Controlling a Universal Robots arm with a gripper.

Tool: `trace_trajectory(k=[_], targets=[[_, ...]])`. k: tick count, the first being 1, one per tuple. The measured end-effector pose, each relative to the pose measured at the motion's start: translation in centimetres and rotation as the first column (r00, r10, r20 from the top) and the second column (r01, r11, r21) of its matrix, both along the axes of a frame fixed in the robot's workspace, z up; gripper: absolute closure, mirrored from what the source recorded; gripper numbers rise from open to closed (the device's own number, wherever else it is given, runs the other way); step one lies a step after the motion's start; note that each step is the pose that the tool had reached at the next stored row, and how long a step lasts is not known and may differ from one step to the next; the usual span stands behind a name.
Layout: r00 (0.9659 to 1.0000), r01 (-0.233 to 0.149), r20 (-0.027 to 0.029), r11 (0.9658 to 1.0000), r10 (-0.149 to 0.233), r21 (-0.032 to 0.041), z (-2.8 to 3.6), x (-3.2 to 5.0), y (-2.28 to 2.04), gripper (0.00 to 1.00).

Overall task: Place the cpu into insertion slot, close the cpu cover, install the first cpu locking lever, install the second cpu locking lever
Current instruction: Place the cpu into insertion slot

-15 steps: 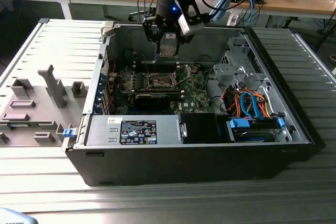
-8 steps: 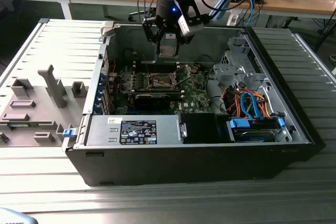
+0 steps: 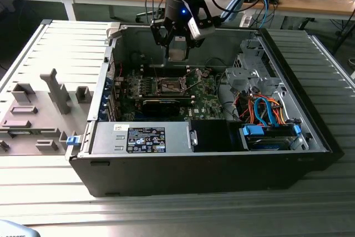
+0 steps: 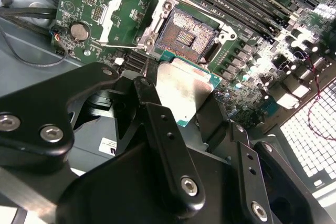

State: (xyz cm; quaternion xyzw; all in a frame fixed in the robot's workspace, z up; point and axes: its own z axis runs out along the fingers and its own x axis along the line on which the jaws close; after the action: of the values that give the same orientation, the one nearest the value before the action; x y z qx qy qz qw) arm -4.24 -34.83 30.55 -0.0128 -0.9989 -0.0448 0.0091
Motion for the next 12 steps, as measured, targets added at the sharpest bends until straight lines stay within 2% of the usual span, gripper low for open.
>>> trace_trajectory(k=[12], targets=[[1.0, 0.0, 0.0, 1.0, 0.0, 0.0, -0.28, 0.0, 0.0, 0.45]])
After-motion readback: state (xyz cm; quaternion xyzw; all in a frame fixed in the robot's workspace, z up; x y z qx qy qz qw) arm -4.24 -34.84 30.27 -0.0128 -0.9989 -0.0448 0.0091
